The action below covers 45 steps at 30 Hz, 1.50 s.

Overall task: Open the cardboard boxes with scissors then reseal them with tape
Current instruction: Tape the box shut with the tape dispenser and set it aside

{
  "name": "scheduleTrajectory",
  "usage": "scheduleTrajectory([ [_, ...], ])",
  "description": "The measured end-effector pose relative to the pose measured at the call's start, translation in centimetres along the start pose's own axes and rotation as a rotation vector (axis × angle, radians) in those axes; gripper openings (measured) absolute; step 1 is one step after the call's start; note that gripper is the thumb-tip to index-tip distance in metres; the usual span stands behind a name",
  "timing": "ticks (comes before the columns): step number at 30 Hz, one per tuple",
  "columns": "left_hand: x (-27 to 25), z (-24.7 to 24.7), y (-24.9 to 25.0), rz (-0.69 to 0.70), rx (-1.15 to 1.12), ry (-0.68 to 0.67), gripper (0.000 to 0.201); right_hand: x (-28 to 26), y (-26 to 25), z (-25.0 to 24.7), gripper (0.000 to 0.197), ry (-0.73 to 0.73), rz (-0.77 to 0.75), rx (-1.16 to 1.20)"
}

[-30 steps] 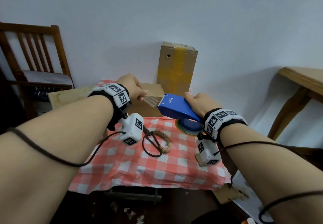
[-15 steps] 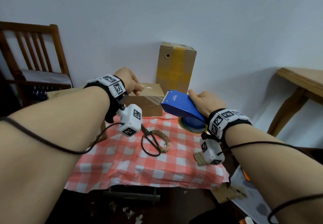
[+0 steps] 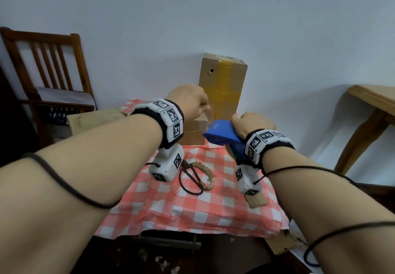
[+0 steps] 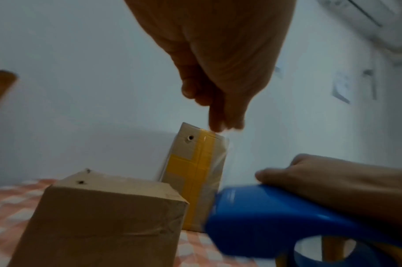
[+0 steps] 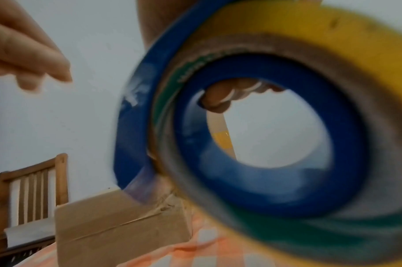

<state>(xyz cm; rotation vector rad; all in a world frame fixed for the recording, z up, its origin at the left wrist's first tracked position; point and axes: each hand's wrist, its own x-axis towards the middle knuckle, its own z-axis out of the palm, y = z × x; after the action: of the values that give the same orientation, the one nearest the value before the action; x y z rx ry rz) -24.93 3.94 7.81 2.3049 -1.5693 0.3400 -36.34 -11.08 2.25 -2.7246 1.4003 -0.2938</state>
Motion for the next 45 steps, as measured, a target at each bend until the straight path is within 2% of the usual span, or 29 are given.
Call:
scheduleTrajectory([
  [3,0.4,-1.2,-0.6,0.043,-0.024,0.069,0.029,0.7,0.3,1.4,0.053,-0.041,0.066,-0.015],
  [6,0.3,-0.9,-2.2,-0.022,-0.046,0.040,0.027,1.3,0.1,3.2,0.061,-0.062,0.073,0.046],
  [10,-0.4,0.6,-3.3,-0.137,-0.085,0.001,0.027,1.0,-0.8,4.6,0.035,-0.149,-0.022,0.021],
  [14,-0.5,0.6,-3.5,-0.185,-0.132,-0.006,0.022,1.1,-1.8,6.7,0.015,-0.213,-0.125,-0.084],
  [20,-1.0,0.8,-3.4,-0.241,-0.157,-0.045,0.023,1.2,-1.8,8.1,0.028,-0.364,-0.143,-0.103],
  [22,-1.1,0.7,-3.3,-0.262,-0.212,-0.054,0.025,1.0,-2.2,6.7,0.033,-0.304,-0.151,0.112],
  [24,-1.3,0.3,-3.1,-0.292,-0.292,-0.053,0.024,0.7,-3.3,4.5,0.033,-0.228,-0.202,0.513],
  [25,-1.3,0.1,-2.9,-0.306,-0.326,-0.049,0.023,0.4,-4.0,3.4,0.031,-0.245,-0.231,0.749],
  [27,-1.6,-0.3,-2.7,-0.331,-0.369,-0.036,0.024,-0.4,-5.4,1.9,0.031,-0.406,-0.187,1.236],
  [29,-1.9,-0.8,-2.7,-0.356,-0.401,-0.018,0.025,-0.8,-6.1,1.2,0.041,-0.517,-0.202,1.442],
  [31,-2.5,-1.4,-2.9,-0.379,-0.422,-0.006,0.022,-1.8,-6.5,0.7,0.039,-0.547,-0.280,1.380],
  [35,-3.7,-2.1,-4.0,-0.434,-0.425,0.012,0.023,-2.6,-6.4,0.3,0.008,-0.453,-0.330,1.293],
  [40,-4.7,-2.8,-5.4,-0.421,-0.230,-0.091,0.034,-2.8,-7.5,-0.7,0.011,-0.437,-0.317,1.190],
  [41,-4.8,-3.1,-6.3,-0.452,-0.150,-0.114,0.038,-2.7,-7.4,-0.8,0.015,-0.418,-0.310,1.120],
  [44,-6.1,-5.2,-10.2,-0.619,0.016,-0.151,0.076,-1.9,-6.0,-0.9,0.016,-0.356,-0.262,0.969],
  [45,-6.6,-5.9,-11.3,-0.631,0.060,-0.189,0.085,-1.6,-5.4,-0.9,0.013,-0.356,-0.237,0.966],
])
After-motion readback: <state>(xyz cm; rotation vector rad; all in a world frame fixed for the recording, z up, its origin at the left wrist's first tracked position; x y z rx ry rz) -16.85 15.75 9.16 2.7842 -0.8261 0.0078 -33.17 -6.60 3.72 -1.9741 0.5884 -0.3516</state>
